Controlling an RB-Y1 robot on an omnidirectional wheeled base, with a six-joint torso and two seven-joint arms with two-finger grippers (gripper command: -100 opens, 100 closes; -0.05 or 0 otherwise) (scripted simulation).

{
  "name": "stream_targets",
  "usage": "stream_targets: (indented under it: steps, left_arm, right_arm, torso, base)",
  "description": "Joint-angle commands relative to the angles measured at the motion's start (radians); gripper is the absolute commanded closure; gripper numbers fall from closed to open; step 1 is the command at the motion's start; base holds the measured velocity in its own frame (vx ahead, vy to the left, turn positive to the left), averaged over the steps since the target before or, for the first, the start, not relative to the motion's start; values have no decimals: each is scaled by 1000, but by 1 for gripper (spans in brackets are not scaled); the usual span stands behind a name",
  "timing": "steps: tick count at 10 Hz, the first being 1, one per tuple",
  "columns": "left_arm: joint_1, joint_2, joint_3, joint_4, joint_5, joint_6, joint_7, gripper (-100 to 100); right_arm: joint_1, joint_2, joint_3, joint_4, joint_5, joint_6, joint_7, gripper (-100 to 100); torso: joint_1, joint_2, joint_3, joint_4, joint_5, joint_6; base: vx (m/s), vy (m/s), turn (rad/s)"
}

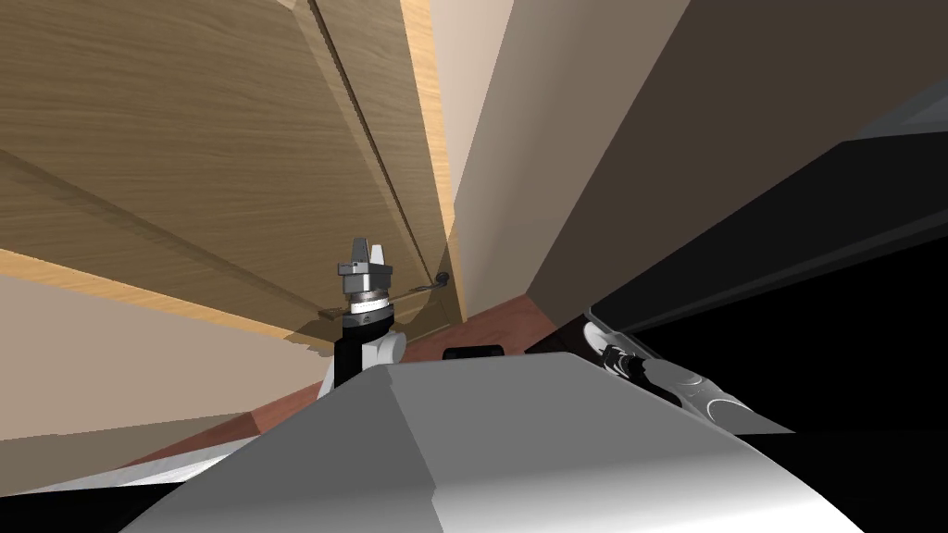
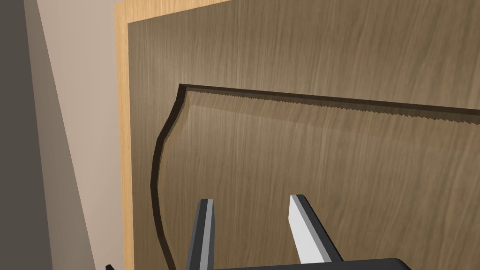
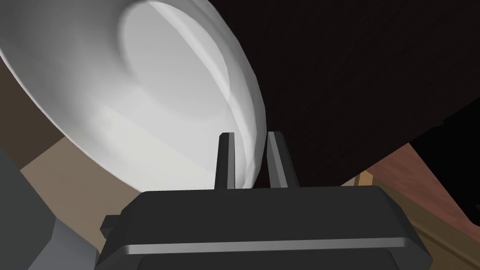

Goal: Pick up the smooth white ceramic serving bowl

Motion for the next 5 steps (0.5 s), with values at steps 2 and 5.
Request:
stream_targets:
  steps: [2, 5]
  left_arm:
    - [0, 0, 0, 0, 0, 0, 0, 0]
    - [0, 0, 0, 0, 0, 0, 0, 0]
  right_arm:
    - [0, 0, 0, 0, 0, 0, 0, 100]
    - [-63, 1, 17, 73, -42, -57, 72, 100]
  torso:
    - [0, 0, 0, 0, 0, 0]
    - [3, 0, 0, 0, 2, 1]
  base:
    - [0, 0, 0]
    - [18, 36, -138]
